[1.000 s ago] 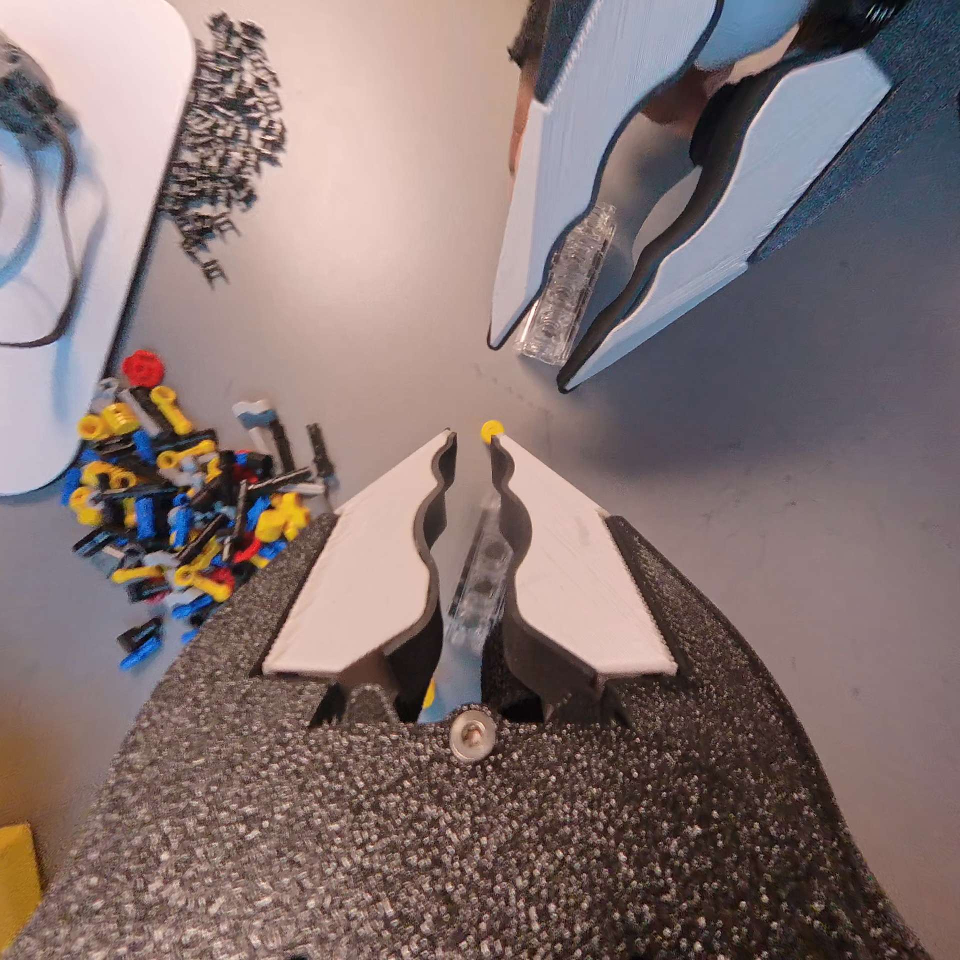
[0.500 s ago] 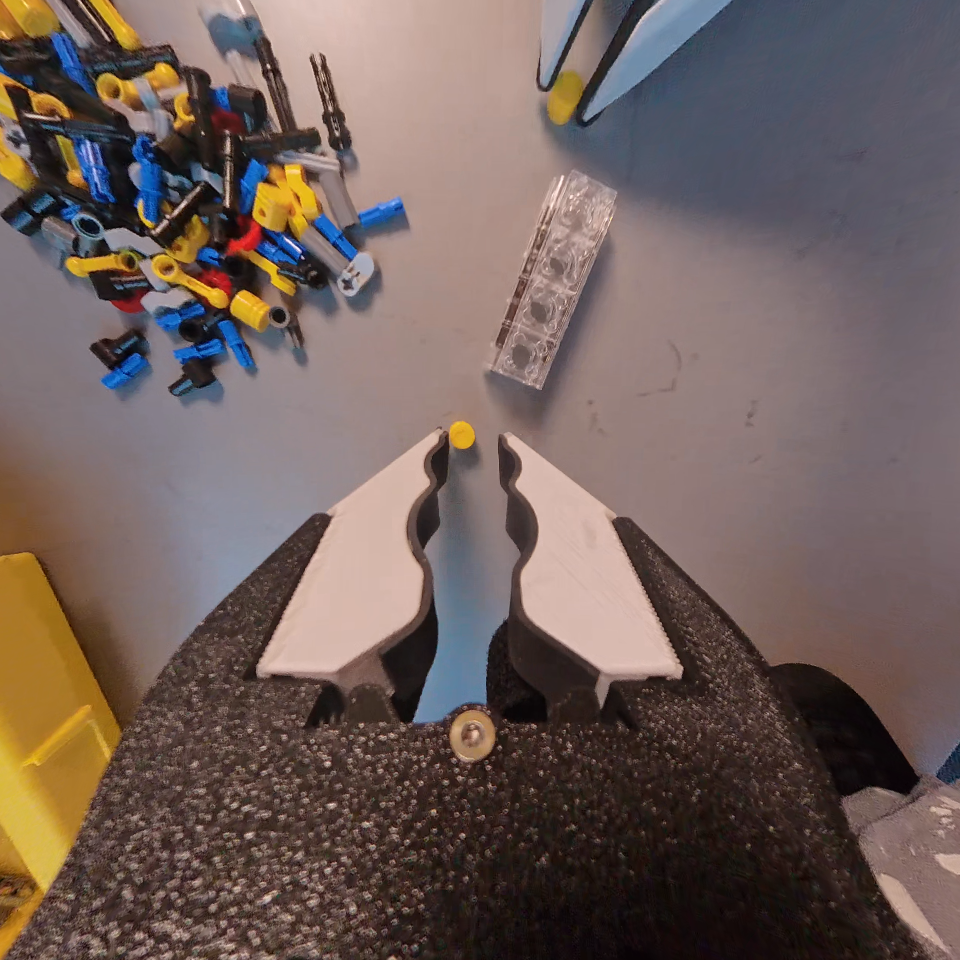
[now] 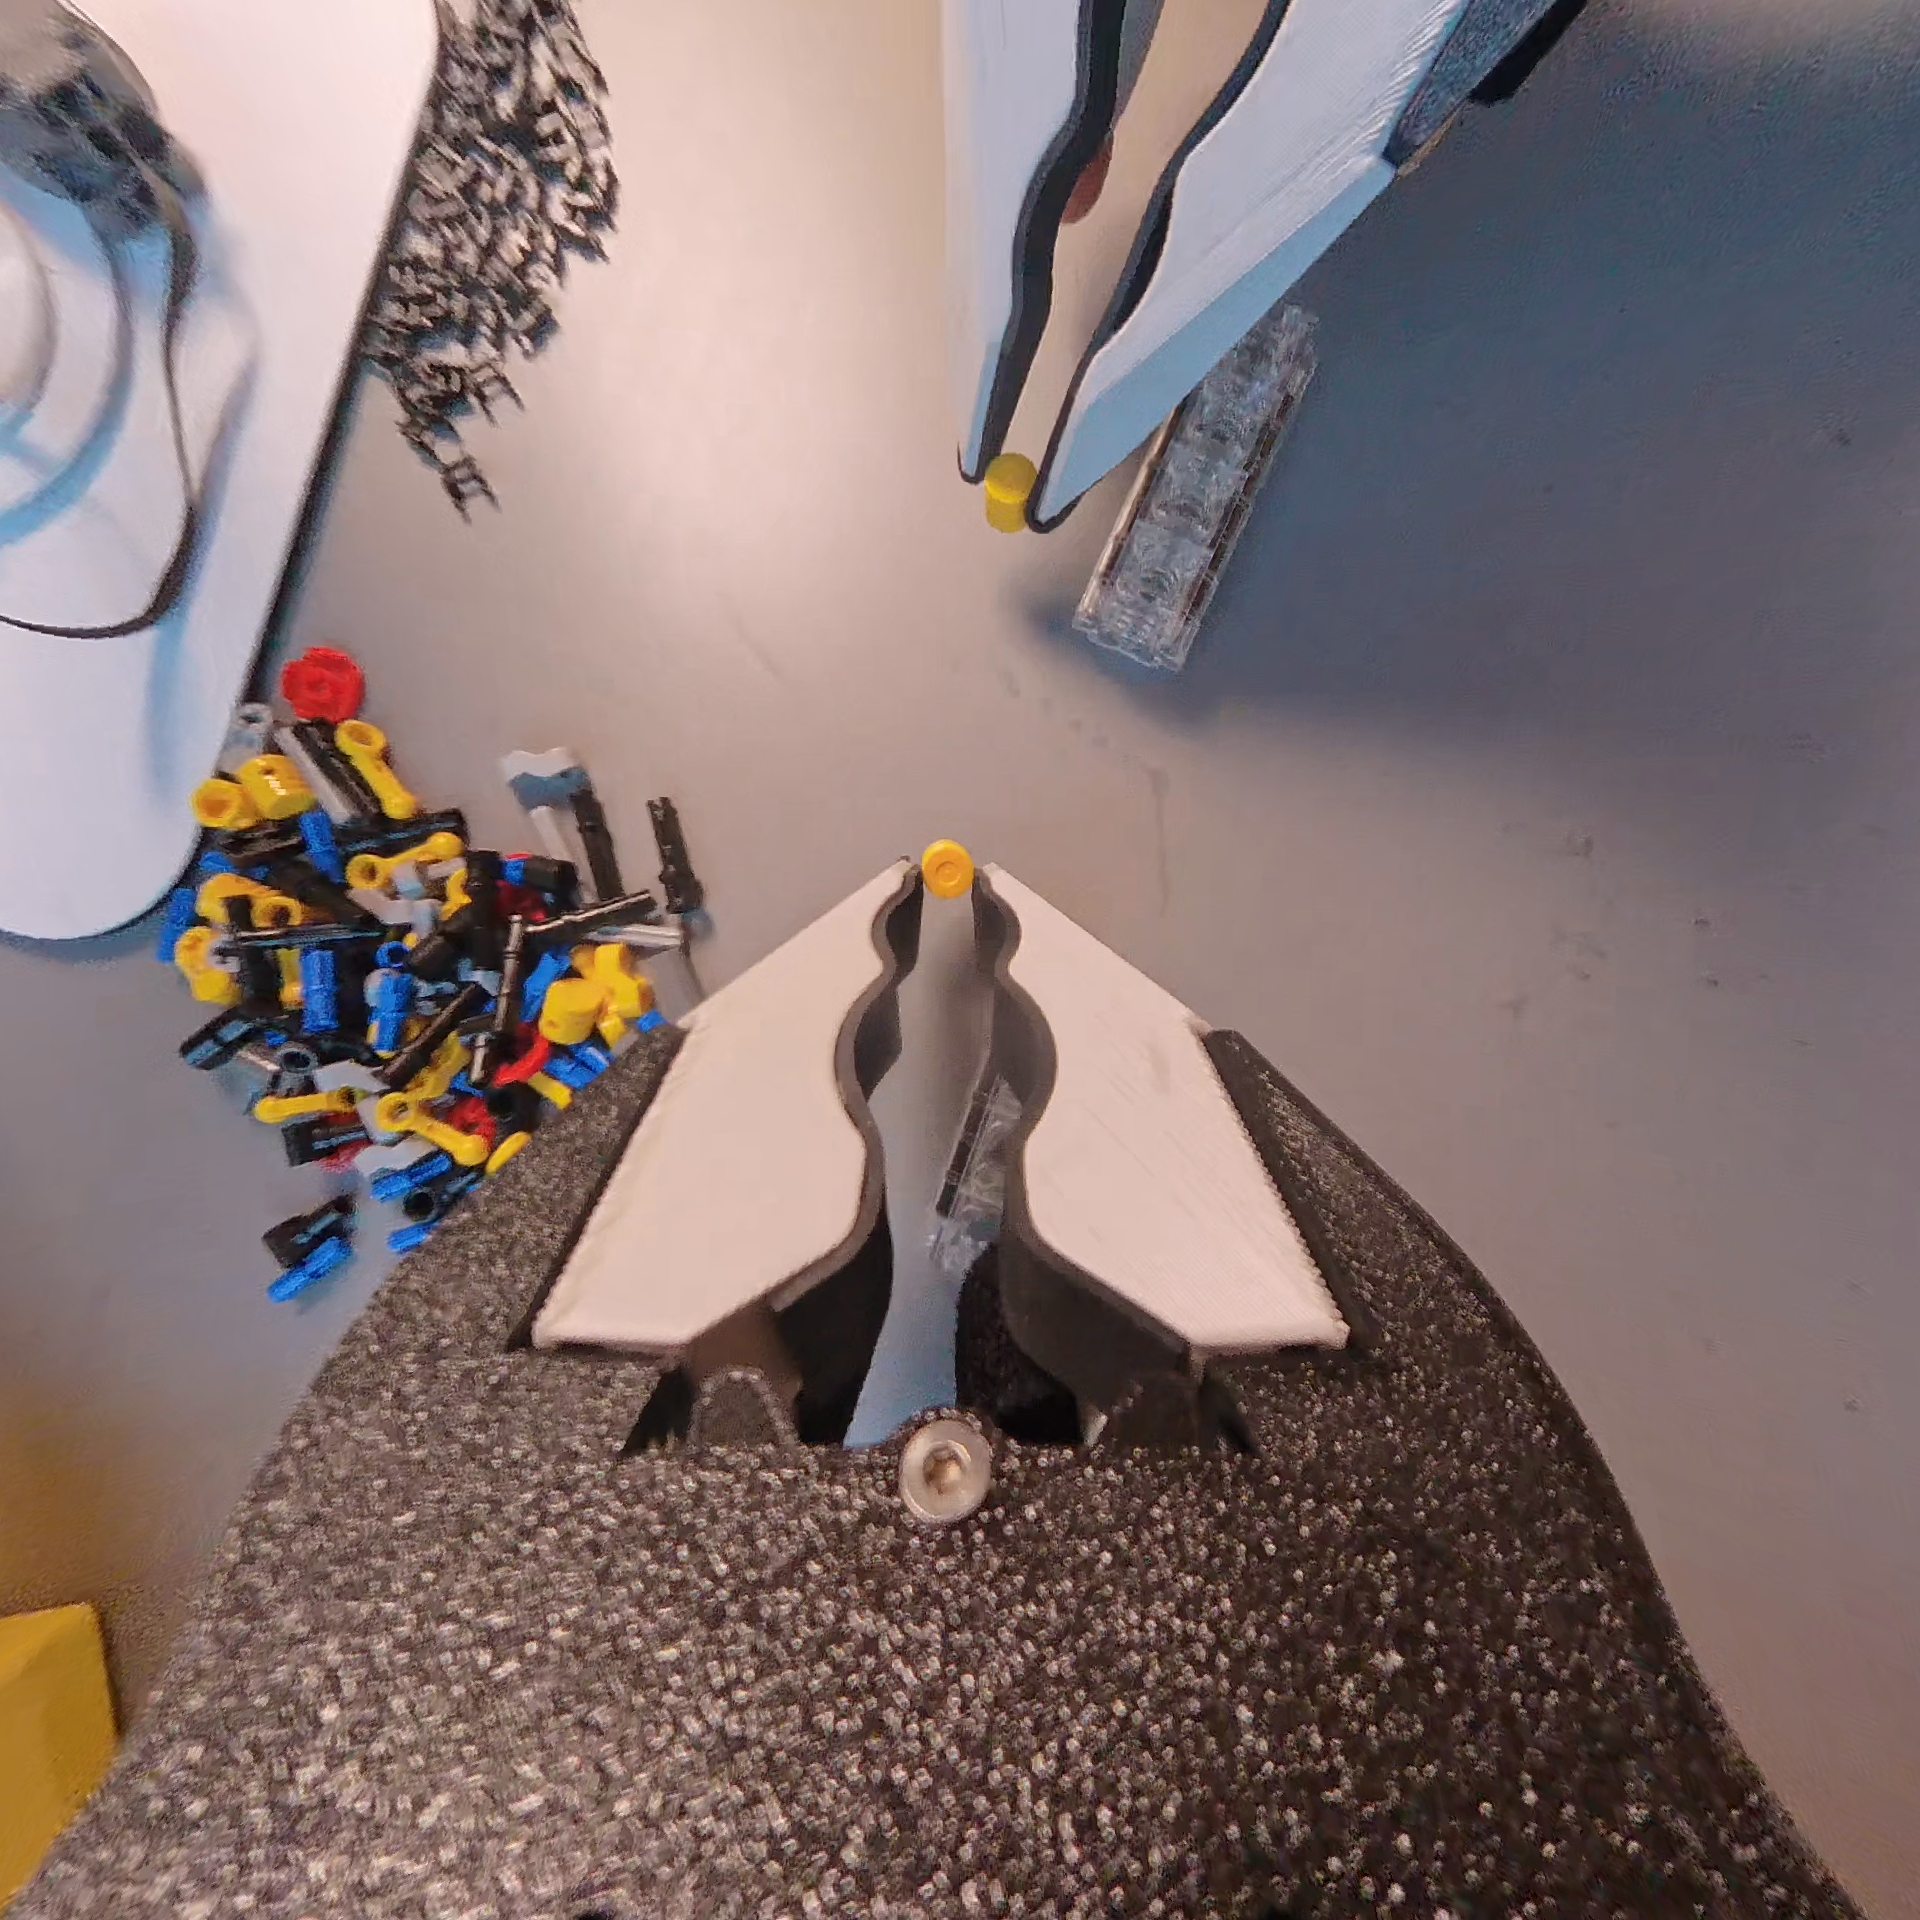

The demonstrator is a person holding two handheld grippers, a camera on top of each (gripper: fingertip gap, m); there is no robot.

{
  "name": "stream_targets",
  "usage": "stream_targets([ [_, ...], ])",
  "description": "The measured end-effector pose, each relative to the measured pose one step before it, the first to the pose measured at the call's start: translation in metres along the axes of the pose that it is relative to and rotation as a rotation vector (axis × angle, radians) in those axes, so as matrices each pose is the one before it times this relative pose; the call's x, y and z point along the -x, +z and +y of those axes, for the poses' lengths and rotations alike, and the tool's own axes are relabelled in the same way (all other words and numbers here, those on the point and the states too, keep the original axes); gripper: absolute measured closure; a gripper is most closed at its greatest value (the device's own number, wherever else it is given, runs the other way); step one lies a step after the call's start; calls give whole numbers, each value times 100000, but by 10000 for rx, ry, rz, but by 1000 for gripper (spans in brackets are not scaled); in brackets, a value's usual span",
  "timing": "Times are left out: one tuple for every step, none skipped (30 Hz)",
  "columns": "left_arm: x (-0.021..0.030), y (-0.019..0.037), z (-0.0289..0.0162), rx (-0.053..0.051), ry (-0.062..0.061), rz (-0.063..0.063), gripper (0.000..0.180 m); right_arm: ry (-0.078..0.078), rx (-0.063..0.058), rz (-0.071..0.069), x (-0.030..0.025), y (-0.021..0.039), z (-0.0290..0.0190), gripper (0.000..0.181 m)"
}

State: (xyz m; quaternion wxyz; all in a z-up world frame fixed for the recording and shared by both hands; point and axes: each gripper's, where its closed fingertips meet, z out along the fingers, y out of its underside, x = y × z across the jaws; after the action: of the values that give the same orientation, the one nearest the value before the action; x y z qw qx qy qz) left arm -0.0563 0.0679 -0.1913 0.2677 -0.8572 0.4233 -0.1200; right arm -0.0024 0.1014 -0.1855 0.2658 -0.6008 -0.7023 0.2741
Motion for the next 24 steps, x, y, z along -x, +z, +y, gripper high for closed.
stream_targets([
  [-252,492,367,246,-25,135,173,-92,127,-204,522,246,273,172],
  [-301,266,319,192,-26,177,173,-98,48,-194,529,198,83,172],
  [-351,71,84,47,-9,190,172,-73,-81,-220,539,69,-184,172],
  [-667,-27,24,36,-19,374,173,-110,54,-284,611,73,8,172],
  [-875,-9,45,77,41,438,173,-191,26,-300,700,57,-46,172],
  [-843,19,-42,43,150,343,173,-216,33,-281,696,80,-61,172],
  [-201,13,-281,-57,147,-70,173,-158,5,-2,212,87,-114,172],
  [91,2,-333,-62,73,-176,173,-75,-37,139,-128,79,-169,172],
  [222,42,-246,-27,21,-179,173,27,-65,95,-170,70,-173,172],
  [420,107,-85,26,13,-259,172,52,-54,76,-189,80,-145,172],
  [429,226,146,132,14,-241,173,10,-22,97,-193,126,-85,172],
  [237,255,199,131,21,-121,172,-12,22,32,-62,178,-37,172],
  [14,146,-42,-43,-18,14,172,-7,33,25,-12,191,-31,172],
  [20,48,-121,-78,-50,18,172,-28,52,80,-85,215,12,172],
  [16,27,-6,0,4,-2,172,-29,117,30,-14,219,135,172],
  [63,0,1,3,31,-39,172,-18,133,-1,20,211,165,172],
  [35,-9,-6,-9,11,-22,172,-11,86,49,-73,175,114,171],
  [3,-23,-28,-34,-10,13,171,46,-17,13,-32,69,-53,171],
  [-72,-70,-62,-86,-35,90,169,28,13,-15,2,20,4,171],
  [-7,-191,-95,-130,-73,90,169,-3,3,33,-55,-18,7,169],
  [112,-334,-115,-161,-96,52,168,3,-18,17,-31,-52,-12,168],
  [233,-535,-101,-203,-108,32,168,35,-85,-7,2,-138,-108,166],
  [503,-783,-79,-253,-155,-67,168,58,-157,28,-88,-291,-223,164],
  [891,-988,-98,-336,-255,-212,168,68,-213,71,-197,-468,-327,163],
])
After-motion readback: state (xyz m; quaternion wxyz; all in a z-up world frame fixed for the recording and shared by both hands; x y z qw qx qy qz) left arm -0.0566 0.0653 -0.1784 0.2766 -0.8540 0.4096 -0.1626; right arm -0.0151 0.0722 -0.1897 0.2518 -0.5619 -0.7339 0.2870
